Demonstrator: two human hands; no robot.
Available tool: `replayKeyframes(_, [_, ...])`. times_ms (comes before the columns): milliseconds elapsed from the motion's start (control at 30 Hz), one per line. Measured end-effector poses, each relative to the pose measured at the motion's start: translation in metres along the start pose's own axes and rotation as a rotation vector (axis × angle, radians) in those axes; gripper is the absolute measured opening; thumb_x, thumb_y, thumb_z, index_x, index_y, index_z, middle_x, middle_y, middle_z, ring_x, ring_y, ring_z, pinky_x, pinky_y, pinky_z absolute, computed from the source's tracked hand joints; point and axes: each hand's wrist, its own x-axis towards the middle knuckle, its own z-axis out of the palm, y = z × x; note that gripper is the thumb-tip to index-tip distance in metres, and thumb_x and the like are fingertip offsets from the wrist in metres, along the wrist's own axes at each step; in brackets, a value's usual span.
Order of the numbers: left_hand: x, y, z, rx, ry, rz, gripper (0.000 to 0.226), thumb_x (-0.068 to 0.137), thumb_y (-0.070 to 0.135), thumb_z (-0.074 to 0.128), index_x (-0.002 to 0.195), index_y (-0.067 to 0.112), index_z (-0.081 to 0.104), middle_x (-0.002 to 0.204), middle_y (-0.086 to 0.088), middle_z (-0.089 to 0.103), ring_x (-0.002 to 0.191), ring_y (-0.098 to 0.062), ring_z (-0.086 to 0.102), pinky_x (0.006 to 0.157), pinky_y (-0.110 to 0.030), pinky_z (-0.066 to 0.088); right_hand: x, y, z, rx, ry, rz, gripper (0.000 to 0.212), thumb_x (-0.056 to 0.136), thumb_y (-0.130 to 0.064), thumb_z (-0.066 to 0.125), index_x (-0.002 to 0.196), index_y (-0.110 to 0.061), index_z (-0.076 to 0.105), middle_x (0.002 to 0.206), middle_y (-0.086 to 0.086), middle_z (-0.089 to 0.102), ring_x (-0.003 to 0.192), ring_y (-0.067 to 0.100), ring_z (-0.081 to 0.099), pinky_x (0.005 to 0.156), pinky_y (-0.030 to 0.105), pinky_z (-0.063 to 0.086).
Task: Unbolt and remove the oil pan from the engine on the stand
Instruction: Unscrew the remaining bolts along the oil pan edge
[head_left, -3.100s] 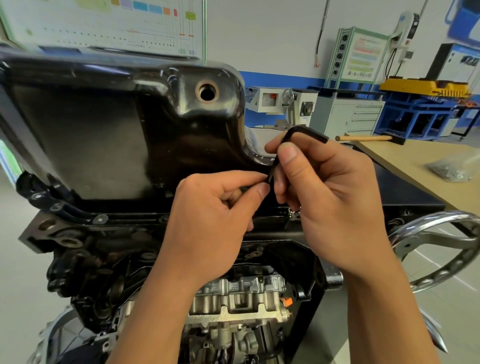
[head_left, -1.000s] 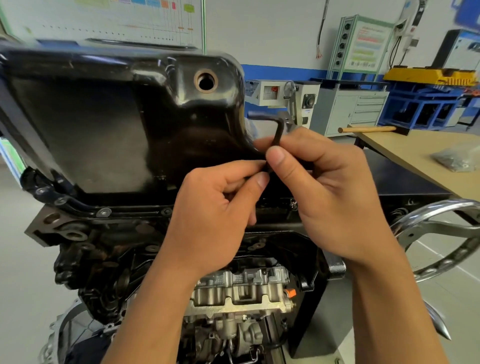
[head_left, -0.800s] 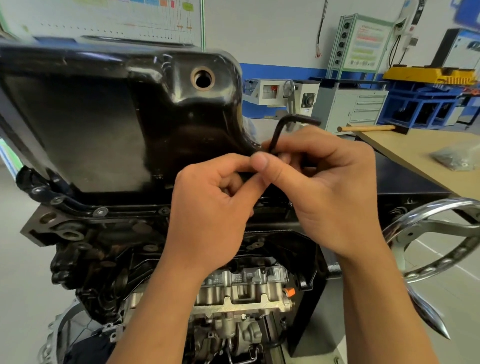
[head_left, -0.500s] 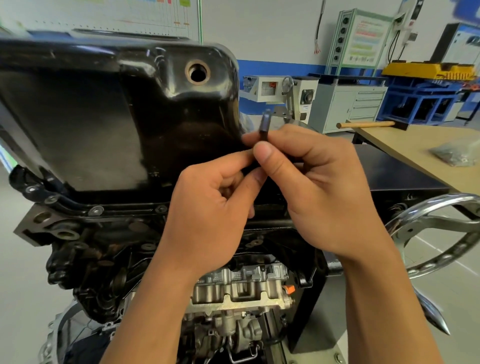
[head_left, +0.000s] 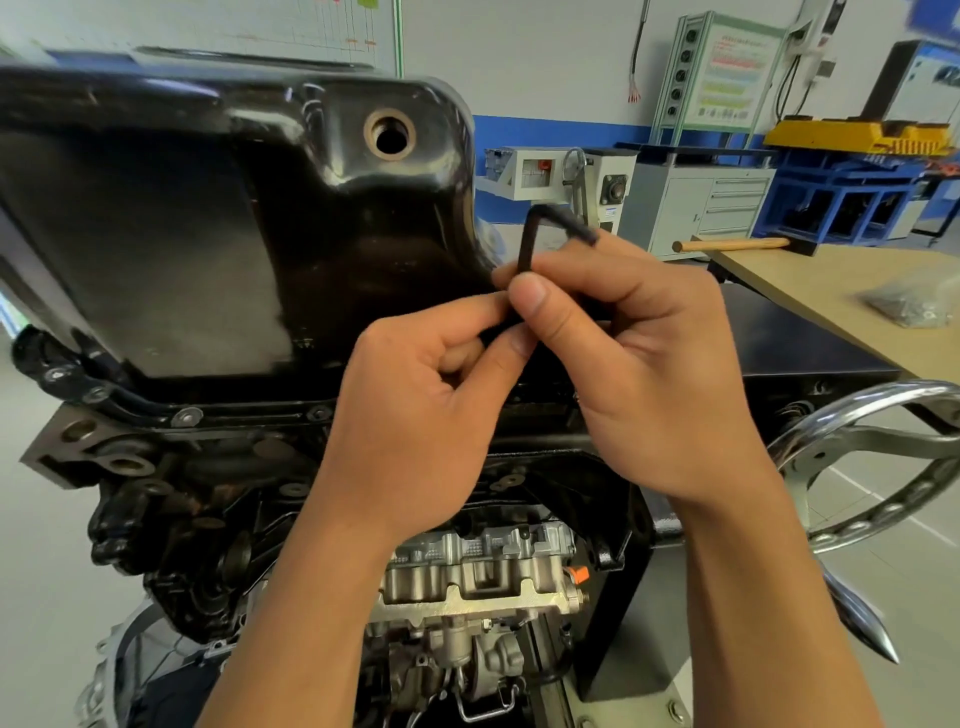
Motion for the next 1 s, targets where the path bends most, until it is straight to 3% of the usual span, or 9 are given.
replayKeyframes(100, [-0.001,0.002,-0.001,0.005,-0.010,0.019,0.018,0.100,0.020,0.057,0.106,0.026,0.073,0.046,0.004,0.053,0.038,-0.005,0.045,0.049,-0.006,0.038,0.000,0.001,-0.002,0.000,-0.039,0.012,0.014,0.098,-0.011,0.061,0.106,-0.013,0.073,0.085,0.011,0.065,0.084,0.022,0.062,0.078,0.036,0.051])
replayKeyframes(200, [0.001,0.002,0.001,0.031,0.051,0.033,0.020,0.095,0.025,0.065,0.081,0.038,0.069,0.044,-0.007,0.046,0.038,-0.022,0.040,0.042,-0.026,0.039,0.001,0.001,0.002,0.048,0.048,0.008,0.011,0.089,-0.013,0.074,0.100,-0.014,0.075,0.077,0.012,0.061,0.070,0.024,0.054,0.068,0.032,0.046])
replayKeyframes(267, [0.002,0.001,0.004,0.046,0.101,0.028,0.025,0.092,0.024,0.070,0.071,0.038,0.066,0.044,-0.007,0.043,0.038,-0.020,0.037,0.041,-0.029,0.038,0.001,0.001,0.006,0.093,0.134,0.007,0.013,0.082,-0.011,0.081,0.092,-0.016,0.074,0.074,0.010,0.060,0.065,0.023,0.050,0.064,0.029,0.044])
replayKeyframes(400, [0.001,0.000,0.006,0.050,0.124,-0.014,0.007,0.090,0.025,0.071,0.083,0.024,0.074,0.044,-0.005,0.048,0.037,-0.017,0.041,0.043,-0.026,0.042,0.001,0.002,0.009,0.103,0.141,0.019,0.008,0.086,-0.009,0.076,0.093,-0.011,0.075,0.074,0.010,0.062,0.068,0.024,0.055,0.066,0.030,0.047])
replayKeyframes(533, [-0.001,0.002,0.004,0.020,-0.024,-0.015,0.016,0.100,0.023,0.057,0.092,0.032,0.069,0.049,-0.002,0.057,0.039,-0.013,0.051,0.043,-0.018,0.042,0.000,0.000,0.002,0.028,-0.005,0.009,0.014,0.098,-0.010,0.062,0.107,-0.012,0.072,0.085,0.012,0.066,0.086,0.018,0.063,0.081,0.028,0.050])
replayKeyframes(600, [-0.001,0.003,0.005,0.029,0.001,0.001,0.016,0.100,0.022,0.057,0.093,0.029,0.070,0.049,-0.001,0.056,0.039,-0.014,0.049,0.043,-0.018,0.040,0.000,0.000,-0.001,-0.002,-0.048,0.019,0.019,0.101,-0.013,0.056,0.114,-0.014,0.070,0.090,0.012,0.066,0.093,0.019,0.064,0.086,0.030,0.051])
replayKeyframes(700, [0.001,0.002,0.008,0.066,0.120,0.012,0.015,0.094,0.025,0.066,0.083,0.018,0.074,0.045,-0.005,0.048,0.038,-0.019,0.042,0.042,-0.026,0.039,0.001,0.000,0.000,0.026,0.001,0.007,0.017,0.097,-0.014,0.062,0.112,-0.017,0.071,0.084,0.009,0.064,0.082,0.017,0.061,0.077,0.028,0.049])
replayKeyframes(867, [0.002,-0.003,0.010,0.070,0.196,-0.005,0.027,0.089,0.025,0.073,0.067,0.014,0.062,0.045,-0.004,0.046,0.039,-0.016,0.036,0.044,-0.017,0.035,0.001,0.000,0.006,0.092,0.145,-0.021,0.014,0.080,-0.011,0.081,0.087,-0.019,0.072,0.075,0.004,0.064,0.067,0.017,0.055,0.066,0.025,0.047])
replayKeyframes(1000, [0.002,-0.002,0.007,0.042,0.120,-0.017,0.013,0.091,0.027,0.069,0.084,0.017,0.072,0.046,-0.003,0.052,0.038,-0.018,0.045,0.046,-0.017,0.041,0.002,0.002,0.003,0.025,0.081,-0.038,0.006,0.089,-0.009,0.073,0.089,-0.015,0.070,0.077,-0.001,0.061,0.070,0.017,0.056,0.070,0.025,0.045])
